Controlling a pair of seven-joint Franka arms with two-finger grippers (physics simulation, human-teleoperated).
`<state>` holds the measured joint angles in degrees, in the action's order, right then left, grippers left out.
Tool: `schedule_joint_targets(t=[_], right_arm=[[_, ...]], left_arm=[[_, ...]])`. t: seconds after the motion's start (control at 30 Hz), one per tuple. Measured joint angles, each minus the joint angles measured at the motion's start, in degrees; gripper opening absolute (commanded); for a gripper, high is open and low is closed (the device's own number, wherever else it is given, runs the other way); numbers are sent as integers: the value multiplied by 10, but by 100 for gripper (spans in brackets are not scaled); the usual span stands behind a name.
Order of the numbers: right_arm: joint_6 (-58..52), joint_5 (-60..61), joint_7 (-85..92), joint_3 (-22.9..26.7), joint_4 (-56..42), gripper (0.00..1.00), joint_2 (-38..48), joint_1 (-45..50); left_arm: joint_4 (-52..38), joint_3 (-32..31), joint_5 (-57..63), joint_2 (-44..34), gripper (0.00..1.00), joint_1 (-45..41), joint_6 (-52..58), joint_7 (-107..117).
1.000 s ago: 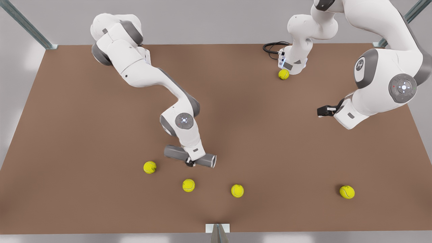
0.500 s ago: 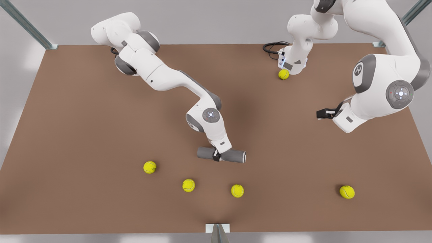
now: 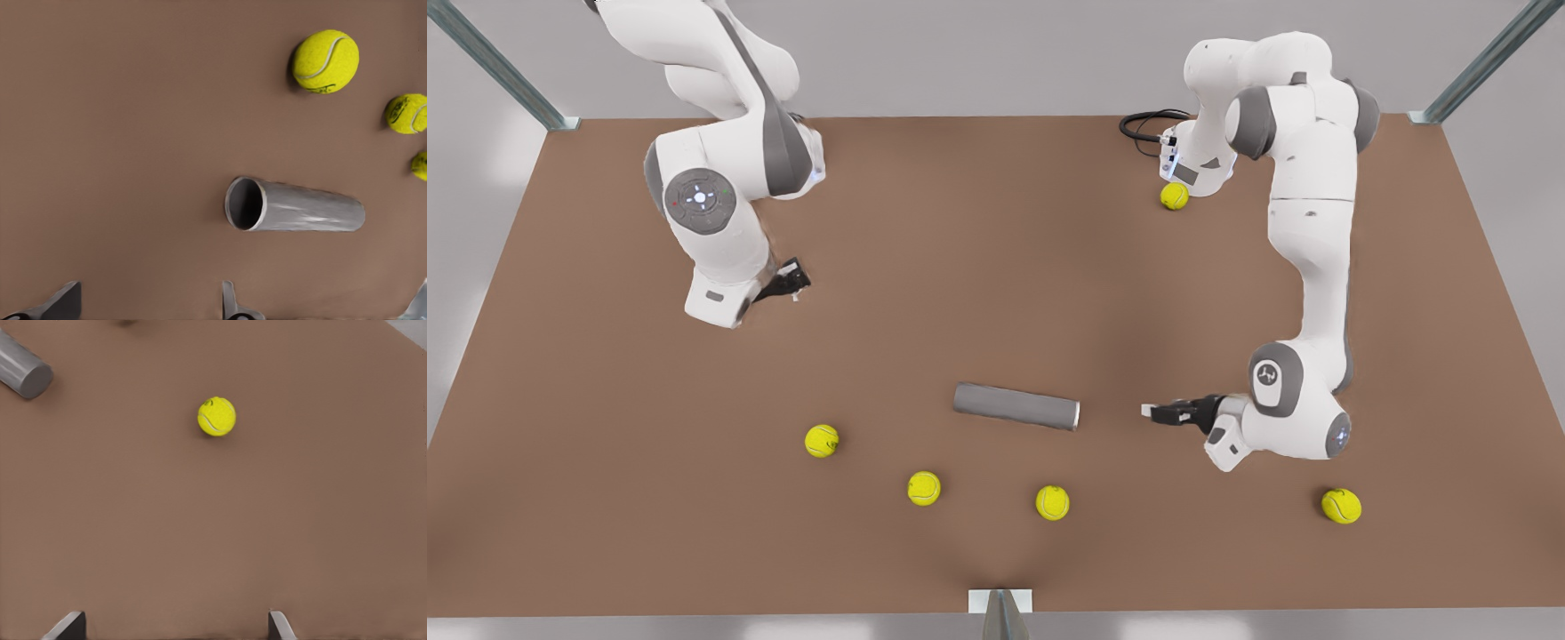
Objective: Put the tennis tube upright
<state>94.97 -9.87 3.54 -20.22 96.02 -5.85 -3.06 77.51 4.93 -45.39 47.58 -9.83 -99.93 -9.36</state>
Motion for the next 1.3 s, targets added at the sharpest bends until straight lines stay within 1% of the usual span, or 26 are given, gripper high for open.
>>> schedule_joint_targets(t=[0.03, 0.07, 0.1, 0.13, 0.17, 0.27, 0.33, 0.4, 0.43, 0.47, 0.5, 0.57, 0.63, 0.9, 1.13, 1.17, 1.3], right_arm=[[-3, 4, -42, 2, -22, 100, -11, -40], [-7, 5, -69, 3, -29, 100, -14, -57], [-12, 4, -77, 3, -46, 100, -17, -49], [-11, 7, -102, 3, -59, 100, -27, -44], [-10, 9, -133, 3, -68, 100, -31, -57], [-11, 1, -128, 4, -93, 100, -32, -64], [-19, -4, -128, 5, -91, 100, -40, -74], [-27, -26, -128, 5, -90, 100, -41, -74], [-30, -65, -128, 3, -88, 100, -42, -61], [-35, -74, -132, 3, -89, 100, -44, -50], [-34, -68, -135, 3, -91, 100, -47, -52], [-30, -15, -136, 4, -97, 100, -48, -76], [-30, -7, -133, 4, -103, 100, -49, -75], [-30, -6, -135, 4, -105, 100, -49, -75], [-25, -27, -136, 5, -120, 100, -53, -72], [-26, -22, -136, 4, -139, 100, -58, -89], [-26, -17, -134, 2, -160, 100, -58, -81]], left_arm=[[1, -15, -47, 22, 100, 0, -2, -84], [3, -20, -83, 35, 100, -6, -10, -116], [27, -22, -111, 37, 100, -40, -71, -116], [34, -23, -132, 39, 100, -48, -94, -117], [40, -24, -148, 40, 100, -56, -97, -121], [98, -25, -183, 19, 100, -64, -118, -152], [98, -38, -199, 21, 100, -64, -121, -153], [97, -40, -210, 22, 100, -62, -122, -153], [97, -40, -218, 24, 100, -62, -122, -153], [94, -40, -223, 27, 100, -61, -121, -155], [94, -40, -227, 28, 100, -60, -121, -164], [93, -39, -232, 28, 100, -55, -121, -168], [83, -39, -235, 29, 100, -55, -121, -167], [56, -42, -239, 45, 100, -58, -122, -166], [56, -73, -243, 54, 100, -60, -136, -165], [56, -74, -243, 54, 100, -60, -136, -164], [56, -84, -245, 58, 100, -60, -136, -162]])
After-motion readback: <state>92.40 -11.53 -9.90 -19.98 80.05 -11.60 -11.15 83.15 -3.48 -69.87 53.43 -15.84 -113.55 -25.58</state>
